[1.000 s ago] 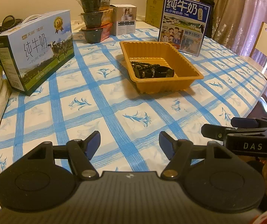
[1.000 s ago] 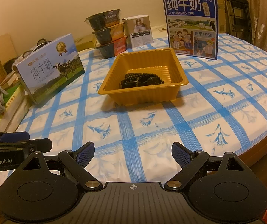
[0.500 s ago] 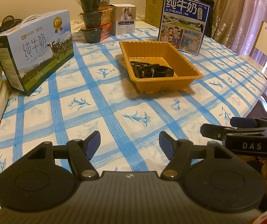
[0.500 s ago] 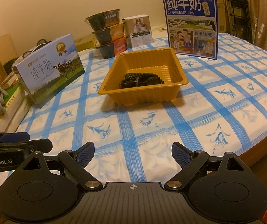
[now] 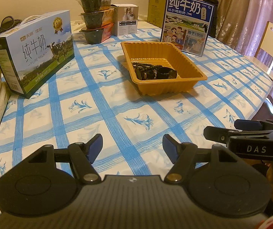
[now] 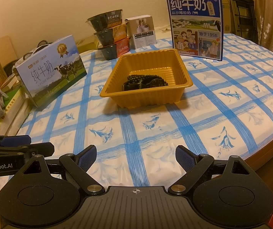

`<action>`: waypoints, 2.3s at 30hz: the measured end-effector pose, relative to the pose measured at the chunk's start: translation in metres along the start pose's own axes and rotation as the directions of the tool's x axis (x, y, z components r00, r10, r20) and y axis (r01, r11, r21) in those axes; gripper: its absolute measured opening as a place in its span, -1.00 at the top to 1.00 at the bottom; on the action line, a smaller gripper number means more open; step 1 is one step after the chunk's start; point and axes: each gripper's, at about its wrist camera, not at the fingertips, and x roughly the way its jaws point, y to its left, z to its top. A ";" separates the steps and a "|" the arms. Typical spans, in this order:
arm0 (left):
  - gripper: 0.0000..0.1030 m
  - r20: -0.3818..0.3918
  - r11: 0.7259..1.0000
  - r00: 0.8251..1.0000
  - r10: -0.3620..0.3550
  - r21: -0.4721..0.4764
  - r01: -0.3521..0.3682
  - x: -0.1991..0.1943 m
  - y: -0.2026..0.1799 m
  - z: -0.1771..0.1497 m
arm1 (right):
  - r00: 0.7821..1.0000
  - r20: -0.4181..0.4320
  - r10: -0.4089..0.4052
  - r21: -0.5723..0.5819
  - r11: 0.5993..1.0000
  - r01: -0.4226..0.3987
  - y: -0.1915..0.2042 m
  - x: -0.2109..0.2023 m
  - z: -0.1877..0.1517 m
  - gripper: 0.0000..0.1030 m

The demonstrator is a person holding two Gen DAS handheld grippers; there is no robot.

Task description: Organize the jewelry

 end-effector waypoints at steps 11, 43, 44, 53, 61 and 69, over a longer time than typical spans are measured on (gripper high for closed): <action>-0.30 0.000 1.000 1.000 0.000 0.000 0.000 0.001 0.000 0.000 | 1.000 0.000 0.001 0.001 1.000 -0.001 0.000 0.001 0.001 -0.73; -0.30 -0.006 1.000 1.000 0.001 0.004 -0.001 0.004 -0.001 0.002 | 1.000 -0.001 0.002 0.003 1.000 -0.002 0.000 0.003 0.001 -0.73; -0.30 -0.006 1.000 1.000 0.000 0.003 0.000 0.004 -0.001 0.002 | 1.000 -0.002 0.001 0.003 1.000 -0.001 0.000 0.004 0.002 -0.73; -0.30 -0.007 1.000 1.000 0.000 0.004 0.000 0.005 -0.001 0.002 | 1.000 -0.001 0.000 0.004 1.000 0.000 0.000 0.006 0.002 -0.73; -0.30 -0.008 1.000 1.000 0.000 0.004 0.000 0.005 -0.002 0.002 | 1.000 -0.002 0.002 0.005 1.000 -0.002 -0.001 0.007 0.002 -0.73; -0.31 -0.007 1.000 1.000 0.004 0.004 -0.004 0.010 0.000 -0.003 | 1.000 -0.002 0.002 0.008 1.000 -0.002 -0.003 0.009 0.001 -0.73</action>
